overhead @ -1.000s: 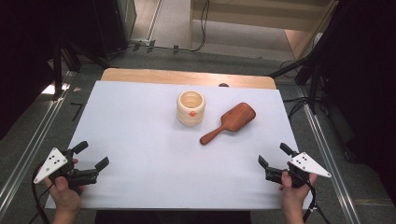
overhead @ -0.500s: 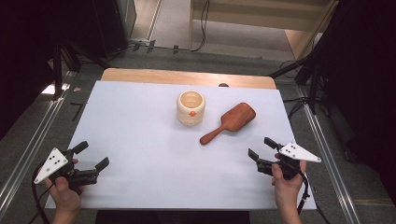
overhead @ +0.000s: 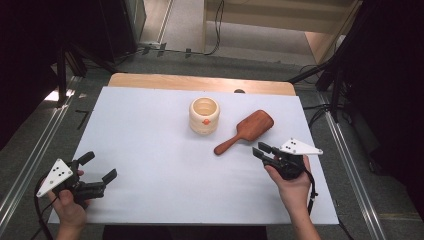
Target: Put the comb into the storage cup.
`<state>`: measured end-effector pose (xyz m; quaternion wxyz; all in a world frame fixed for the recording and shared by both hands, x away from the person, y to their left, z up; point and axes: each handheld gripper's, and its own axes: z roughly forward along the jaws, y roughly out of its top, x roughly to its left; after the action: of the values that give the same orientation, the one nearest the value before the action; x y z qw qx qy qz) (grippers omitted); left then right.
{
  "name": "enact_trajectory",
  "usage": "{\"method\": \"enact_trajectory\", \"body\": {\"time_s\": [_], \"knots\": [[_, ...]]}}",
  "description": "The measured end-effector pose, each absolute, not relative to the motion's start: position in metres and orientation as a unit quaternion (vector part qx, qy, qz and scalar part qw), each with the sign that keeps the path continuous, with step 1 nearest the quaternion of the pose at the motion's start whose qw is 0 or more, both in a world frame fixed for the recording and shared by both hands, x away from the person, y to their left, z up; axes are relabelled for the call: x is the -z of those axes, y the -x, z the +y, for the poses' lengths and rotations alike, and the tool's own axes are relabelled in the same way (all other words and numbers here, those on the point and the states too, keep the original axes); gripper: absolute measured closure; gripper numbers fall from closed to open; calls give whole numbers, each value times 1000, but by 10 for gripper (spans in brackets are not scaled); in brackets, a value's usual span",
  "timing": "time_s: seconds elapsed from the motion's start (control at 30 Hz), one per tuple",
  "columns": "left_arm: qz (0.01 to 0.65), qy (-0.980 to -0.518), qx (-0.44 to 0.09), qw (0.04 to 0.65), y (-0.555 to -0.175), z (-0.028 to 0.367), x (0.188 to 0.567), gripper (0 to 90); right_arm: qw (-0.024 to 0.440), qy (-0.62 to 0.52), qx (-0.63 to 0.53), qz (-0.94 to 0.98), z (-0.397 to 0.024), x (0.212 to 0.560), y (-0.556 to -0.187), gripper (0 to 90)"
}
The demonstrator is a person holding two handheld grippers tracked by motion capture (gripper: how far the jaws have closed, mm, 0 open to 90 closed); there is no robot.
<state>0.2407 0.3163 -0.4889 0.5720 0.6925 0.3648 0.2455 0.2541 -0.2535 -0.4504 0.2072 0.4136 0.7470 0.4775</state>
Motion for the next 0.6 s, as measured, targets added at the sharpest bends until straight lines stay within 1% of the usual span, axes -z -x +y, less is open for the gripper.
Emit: {"method": "enact_trajectory", "body": {"time_s": [0.17, 0.33, 0.53, 0.57, 0.6], "knots": [[364, -693, -245, 573, -241, 316, 489, 0, 200, -404, -474, 756, -244, 446, -263, 693], [366, -692, -244, 572, -241, 316, 489, 1, 181, -396, -477, 764, -234, 442, -279, 772], [364, -693, -244, 572, -241, 316, 489, 1, 189, -388, -458, 777, -221, 437, -292, 825], [365, -693, -244, 572, -241, 316, 489, 0, 195, -385, -450, 782, -218, 436, -294, 838], [365, -693, -244, 572, -241, 316, 489, 1, 198, -385, -446, 783, -215, 435, -296, 874]]}}
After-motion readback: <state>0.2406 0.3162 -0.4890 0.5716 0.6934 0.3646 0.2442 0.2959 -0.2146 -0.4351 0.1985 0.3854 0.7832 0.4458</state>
